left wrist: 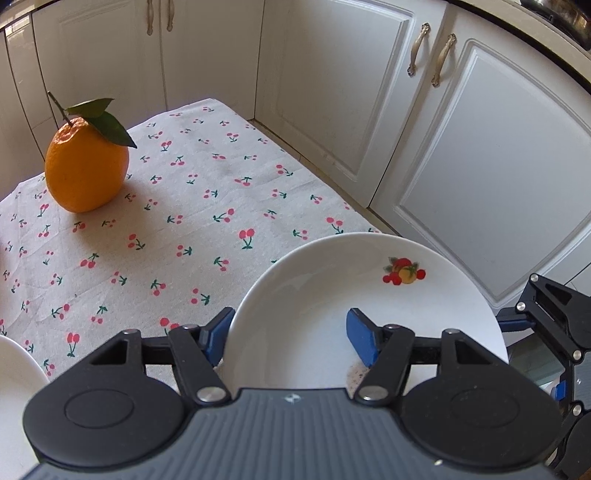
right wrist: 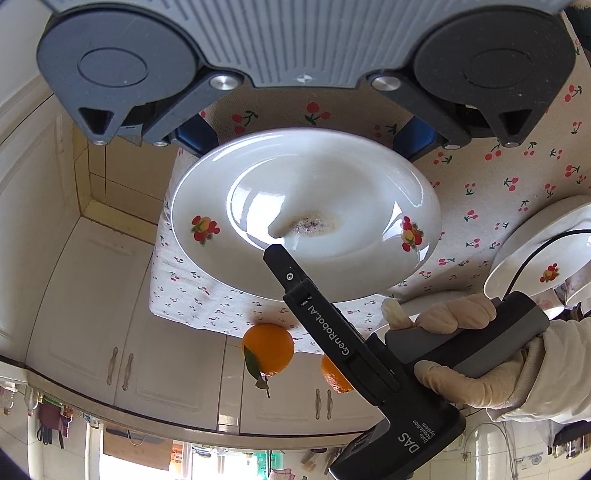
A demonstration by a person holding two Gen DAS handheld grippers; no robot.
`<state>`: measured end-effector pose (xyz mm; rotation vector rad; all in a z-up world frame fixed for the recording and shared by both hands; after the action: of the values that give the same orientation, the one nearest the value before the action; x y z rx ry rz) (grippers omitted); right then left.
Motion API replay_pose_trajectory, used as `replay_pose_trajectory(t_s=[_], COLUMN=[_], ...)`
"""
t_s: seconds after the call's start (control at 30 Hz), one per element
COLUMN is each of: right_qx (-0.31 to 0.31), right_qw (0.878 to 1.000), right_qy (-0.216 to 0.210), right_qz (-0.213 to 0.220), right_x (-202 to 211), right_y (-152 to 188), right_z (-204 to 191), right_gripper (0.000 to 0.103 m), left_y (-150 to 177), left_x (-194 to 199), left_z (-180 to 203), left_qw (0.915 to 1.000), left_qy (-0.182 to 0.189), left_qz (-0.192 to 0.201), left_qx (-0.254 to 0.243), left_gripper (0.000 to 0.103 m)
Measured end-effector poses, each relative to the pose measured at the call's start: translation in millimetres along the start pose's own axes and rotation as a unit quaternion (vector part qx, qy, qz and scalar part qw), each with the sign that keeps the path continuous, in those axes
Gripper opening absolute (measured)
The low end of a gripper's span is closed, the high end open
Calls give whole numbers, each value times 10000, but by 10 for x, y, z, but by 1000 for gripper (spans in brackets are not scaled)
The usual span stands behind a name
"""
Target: Organize plates and bowls
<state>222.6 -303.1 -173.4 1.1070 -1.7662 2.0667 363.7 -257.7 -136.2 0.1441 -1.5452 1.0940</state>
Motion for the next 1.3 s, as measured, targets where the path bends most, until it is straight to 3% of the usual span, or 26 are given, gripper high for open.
replay_pose_trajectory(t_s=[0.27, 0.37, 0.57, 0.73, 1.03, 1.3], right_qx=[-109, -100, -213, -404, -488, -462], right_qw=[9997, 9987, 9969, 9938, 9950, 9960], right_qy=[204, 493, 730, 944, 626, 327], right_qz=[-5, -3, 201, 416, 610, 685], right_x=[176, 313, 628, 832, 995, 949], right_y=[-33, -57, -182, -241, -184, -99], right_z=[-35, -110, -361, -562, -935, -1148], right_gripper=[103, 103, 103, 103, 103, 103], left_y=[-21, -3, 160, 488, 1288, 2003], left_x=[325, 571, 1216, 1745, 2282, 2348], left_z=[51, 94, 262, 369, 409, 406], left_qw=[9989, 9974, 9930, 9854, 9660, 9643], left_qy=[-304, -459, -646, -973, -1749, -1857], left_qz=[326, 512, 972, 1389, 1901, 1869], left_qx=[-176, -205, -179, -132, -117, 260], left_gripper=[80, 87, 92, 97, 99, 100])
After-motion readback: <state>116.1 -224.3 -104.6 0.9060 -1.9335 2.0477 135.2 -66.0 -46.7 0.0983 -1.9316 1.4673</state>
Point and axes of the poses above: each gripper's, at about its wrist camera, not at the fingertips, and x roughly against the way its jaws point, z to its right, y to its underside, the point moved 8 cm from there along -x, roughly the way its jaws point
